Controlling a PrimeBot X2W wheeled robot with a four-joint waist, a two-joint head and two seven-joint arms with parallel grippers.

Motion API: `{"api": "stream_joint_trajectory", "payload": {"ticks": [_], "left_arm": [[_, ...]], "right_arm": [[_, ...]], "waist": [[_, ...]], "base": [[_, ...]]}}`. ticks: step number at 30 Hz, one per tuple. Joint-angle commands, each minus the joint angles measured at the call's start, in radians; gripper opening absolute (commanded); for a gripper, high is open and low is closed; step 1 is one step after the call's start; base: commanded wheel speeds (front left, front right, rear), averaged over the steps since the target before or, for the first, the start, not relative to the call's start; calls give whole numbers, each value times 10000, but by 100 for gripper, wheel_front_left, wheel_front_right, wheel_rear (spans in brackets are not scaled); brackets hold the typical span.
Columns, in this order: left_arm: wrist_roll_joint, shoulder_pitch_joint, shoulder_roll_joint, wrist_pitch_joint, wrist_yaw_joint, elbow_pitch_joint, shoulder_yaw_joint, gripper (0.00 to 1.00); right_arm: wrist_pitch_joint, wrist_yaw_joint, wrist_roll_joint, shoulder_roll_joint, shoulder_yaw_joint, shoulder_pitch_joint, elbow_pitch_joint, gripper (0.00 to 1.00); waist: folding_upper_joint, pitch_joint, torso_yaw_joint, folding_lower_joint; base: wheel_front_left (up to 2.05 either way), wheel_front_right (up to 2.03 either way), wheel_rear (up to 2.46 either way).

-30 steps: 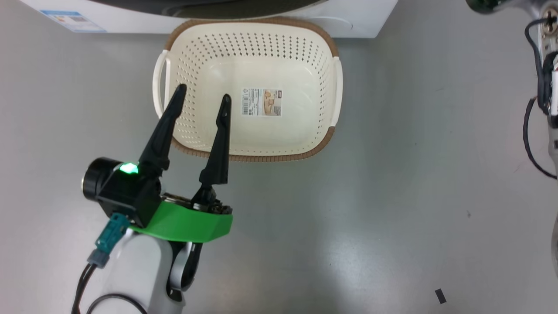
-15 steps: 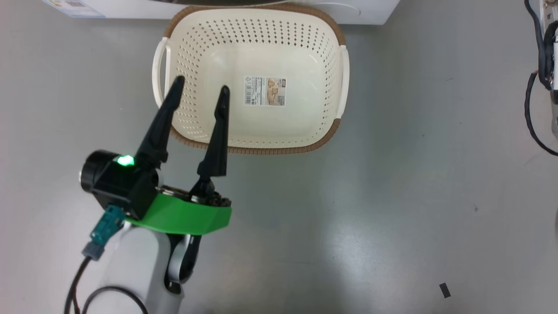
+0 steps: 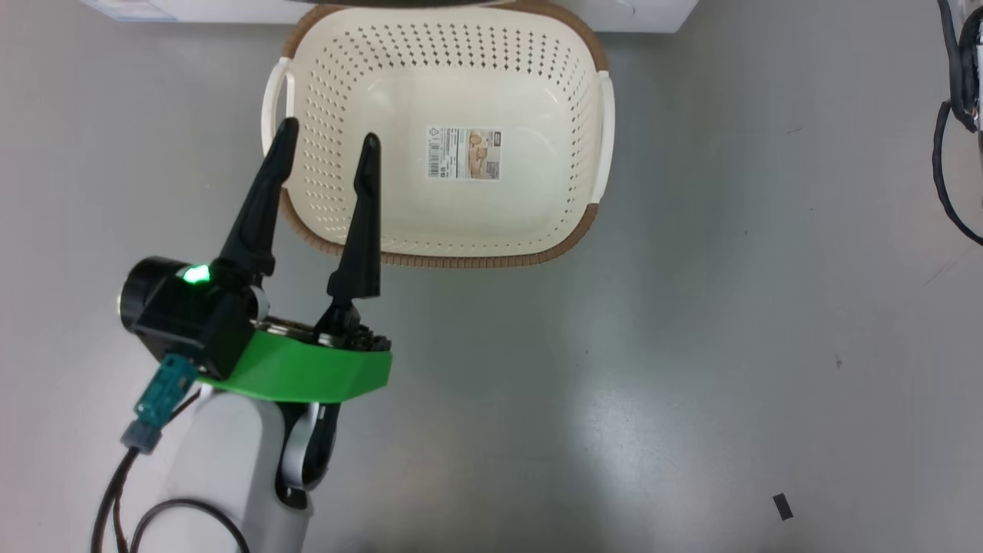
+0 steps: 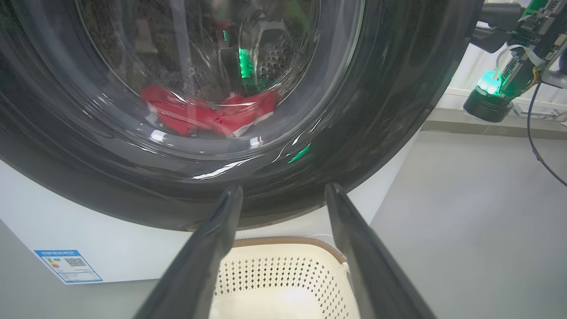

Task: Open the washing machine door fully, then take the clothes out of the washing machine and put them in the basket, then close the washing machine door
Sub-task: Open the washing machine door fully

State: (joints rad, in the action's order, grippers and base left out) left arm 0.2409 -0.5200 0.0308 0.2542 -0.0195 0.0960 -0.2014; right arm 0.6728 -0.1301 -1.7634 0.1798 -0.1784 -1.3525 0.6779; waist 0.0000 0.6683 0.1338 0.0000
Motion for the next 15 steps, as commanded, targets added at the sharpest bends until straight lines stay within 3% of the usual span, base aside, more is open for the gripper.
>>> {"api": "stream_joint_trajectory", "payload": {"ticks": [1, 15], "left_arm": [[53, -22, 194, 76, -35, -231, 303, 100], [75, 460, 194, 76, -39, -154, 837, 100]], "right_arm": [[141, -6, 47, -308, -113, -60, -273, 0], [702, -6, 370, -483, -652, 780, -530, 0]], "waist": [[0, -86, -28, 0], [0, -829, -327, 0]], "base": [[0, 0, 0], [0, 0, 0]]}}
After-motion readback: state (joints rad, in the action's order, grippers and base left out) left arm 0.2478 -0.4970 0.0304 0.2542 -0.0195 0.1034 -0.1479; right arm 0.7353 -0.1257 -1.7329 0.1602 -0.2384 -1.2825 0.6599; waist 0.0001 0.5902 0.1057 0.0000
